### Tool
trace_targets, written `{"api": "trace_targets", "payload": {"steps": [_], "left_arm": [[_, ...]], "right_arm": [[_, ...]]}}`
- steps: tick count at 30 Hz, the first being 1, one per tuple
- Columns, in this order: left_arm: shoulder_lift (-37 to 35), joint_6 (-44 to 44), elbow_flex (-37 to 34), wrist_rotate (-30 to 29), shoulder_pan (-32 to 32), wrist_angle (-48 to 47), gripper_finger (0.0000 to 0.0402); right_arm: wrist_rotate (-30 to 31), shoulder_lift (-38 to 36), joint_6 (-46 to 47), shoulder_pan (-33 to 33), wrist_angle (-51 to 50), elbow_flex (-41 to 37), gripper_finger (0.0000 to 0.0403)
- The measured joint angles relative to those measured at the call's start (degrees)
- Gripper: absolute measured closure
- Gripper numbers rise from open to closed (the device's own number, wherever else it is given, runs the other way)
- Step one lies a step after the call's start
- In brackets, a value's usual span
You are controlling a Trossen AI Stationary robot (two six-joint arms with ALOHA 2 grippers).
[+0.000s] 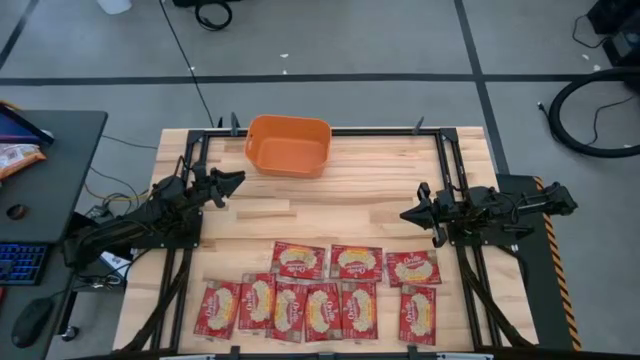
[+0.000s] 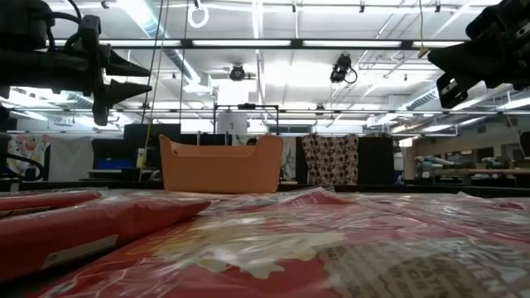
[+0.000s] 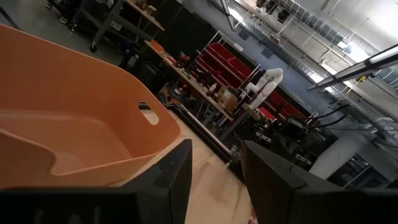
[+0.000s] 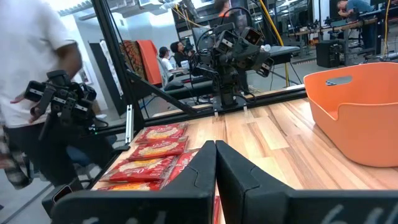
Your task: Sort popcorn bags into baskets
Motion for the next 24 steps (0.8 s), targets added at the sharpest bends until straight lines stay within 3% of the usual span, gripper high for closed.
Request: {"api": "trace_targets", "payload": {"steps": [13,18,24], "left_arm": [[-0.01,-1.31,-0.01,-0.2,0.0,0.02,0.026],[0.0,-5.44,-0.01,-4.93,0.02,0.49,0.026],[-0.02,-4.77,0.0,-5.33,0.02,1.24,0.026]], "right_arm": [[0.02,0.0,0.0,0.0,0.0,-0.01,0.0386],[0.02,0.0,0.0,0.01,0.0,0.0,0.0386],[0.01,0.0,0.0,-0.01,0.0,0.0,0.0386]]}}
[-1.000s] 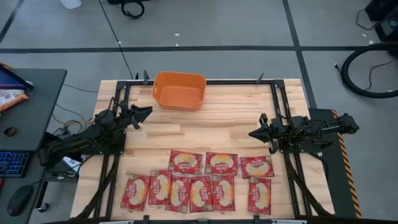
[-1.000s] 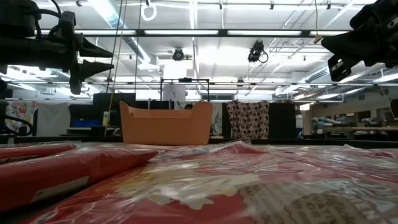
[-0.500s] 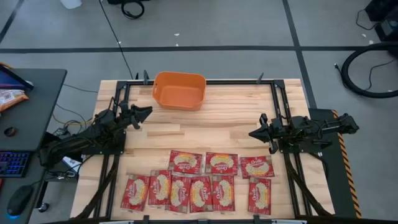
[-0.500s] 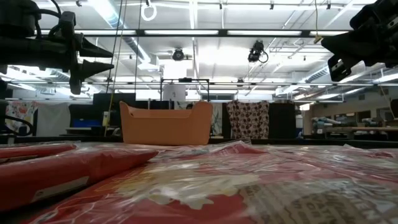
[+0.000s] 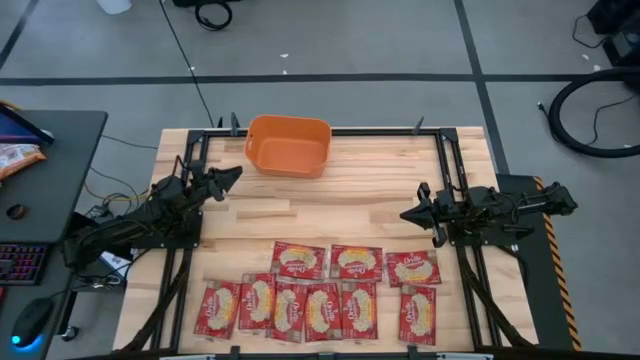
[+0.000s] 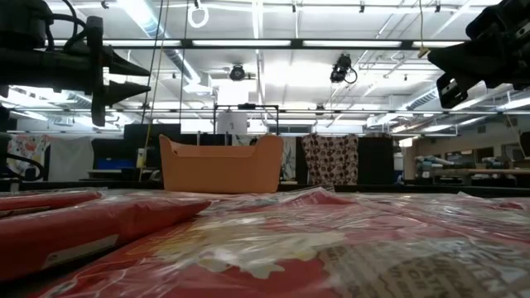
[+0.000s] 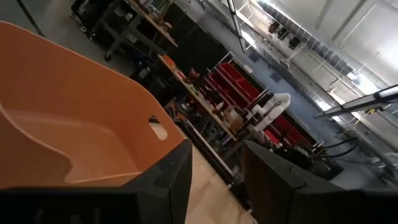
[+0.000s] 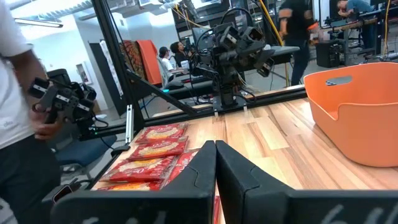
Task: Sort popcorn bags into baskets
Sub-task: Put the red popcorn bag into the orange container
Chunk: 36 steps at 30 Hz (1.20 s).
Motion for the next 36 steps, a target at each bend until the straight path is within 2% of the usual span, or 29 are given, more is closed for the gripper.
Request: {"api": "trace_targets", "payload": {"steps": [7,10,17,21,27,31,36], "left_arm": [[0.06,-17.73,0.0,2.77,0.0,5.89,0.026],[-0.02,-19.21,0.71,2.37,-0.02,12.62,0.026],[4.54,-16.1,10.82,0.2,-0.05,12.87,0.026],[11.04,-12.52,17.91,0.21,-1.67,13.01,0.026],[24.43,-8.7,26.0,0.22,-7.0,13.02,0.026],[33.49,-8.82,28.55,0.24,-10.57,12.87,0.026],[43.52,-11.49,29.31,0.22,-15.06,21.03,0.026]], "right_arm": [[0.0,0.0,0.0,0.0,0.0,0.0,0.0386],[0.79,0.0,-0.05,-0.04,-0.02,-0.01,0.0386],[13.35,0.02,-3.87,-0.2,1.11,-0.02,0.0386],[21.09,0.02,-4.46,-0.2,8.25,0.0,0.0386],[27.25,0.0,-4.76,-0.22,25.21,0.0,0.0386],[26.63,0.0,-0.14,-0.2,38.16,0.0,0.0386],[35.04,-0.02,5.18,-0.24,44.92,0.04,0.0386]]}}
